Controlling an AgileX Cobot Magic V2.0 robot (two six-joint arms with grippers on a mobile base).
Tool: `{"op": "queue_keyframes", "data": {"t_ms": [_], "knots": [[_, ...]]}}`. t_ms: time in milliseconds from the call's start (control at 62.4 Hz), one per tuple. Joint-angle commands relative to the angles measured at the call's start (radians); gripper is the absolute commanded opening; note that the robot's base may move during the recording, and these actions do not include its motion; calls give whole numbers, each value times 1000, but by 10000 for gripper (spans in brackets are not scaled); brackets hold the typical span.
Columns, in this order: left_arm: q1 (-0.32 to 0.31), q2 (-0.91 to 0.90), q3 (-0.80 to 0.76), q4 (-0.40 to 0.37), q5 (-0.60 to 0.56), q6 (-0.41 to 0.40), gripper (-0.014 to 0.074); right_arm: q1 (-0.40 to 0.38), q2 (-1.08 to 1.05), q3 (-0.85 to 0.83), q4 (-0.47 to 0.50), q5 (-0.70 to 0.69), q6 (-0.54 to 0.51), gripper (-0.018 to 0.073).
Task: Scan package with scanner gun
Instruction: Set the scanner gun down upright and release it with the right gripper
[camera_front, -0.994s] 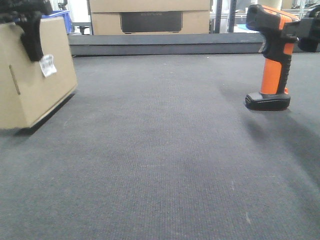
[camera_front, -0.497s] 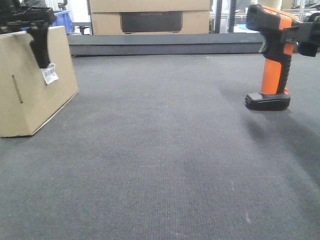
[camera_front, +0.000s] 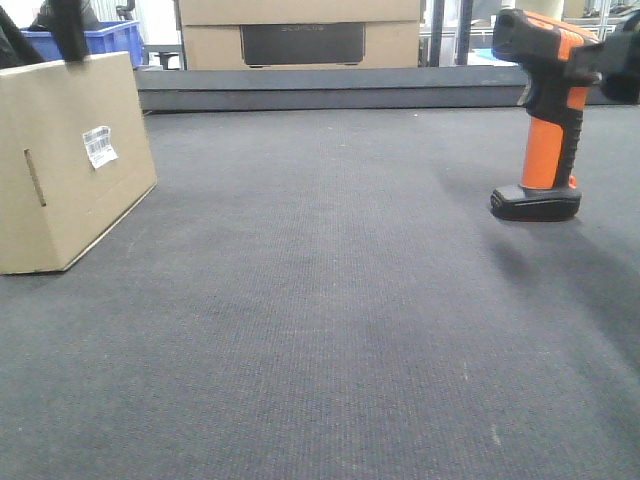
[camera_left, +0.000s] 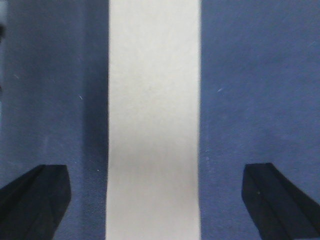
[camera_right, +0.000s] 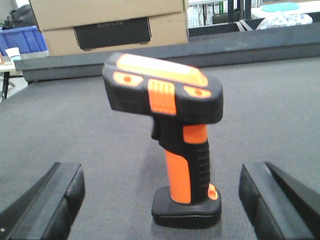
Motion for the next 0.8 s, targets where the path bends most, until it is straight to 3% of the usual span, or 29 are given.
{"op": "queue_keyframes", "data": {"t_ms": [0, 144, 288, 465, 545, 625, 705, 785], "knots": [[4, -72, 4, 3, 7, -9, 589, -3, -39, 1, -8, 25, -1, 531], [4, -185, 109, 3, -52, -9, 458, -3, -112, 1, -8, 125, -1, 528], [4, -329, 322, 4, -192, -38, 206, -3, -237, 1, -8, 281, -1, 528], [4, -546, 581, 6, -403, -80, -102, -3, -448, 1, -8, 592, -1, 527], [4, -643, 697, 6, -530, -83, -111, -3, -541, 1, -8, 695, -1, 491], [4, -733, 812, 8, -641, -83, -111, -3, -646, 1, -8, 787, -1, 398], [4, -837, 920, 8, -738, -84, -111, -3, -754, 1, -10, 875, -1, 228], [4, -905, 989, 58, -742, -83, -111, -3, -824, 1, -58, 936, -1, 68]]}}
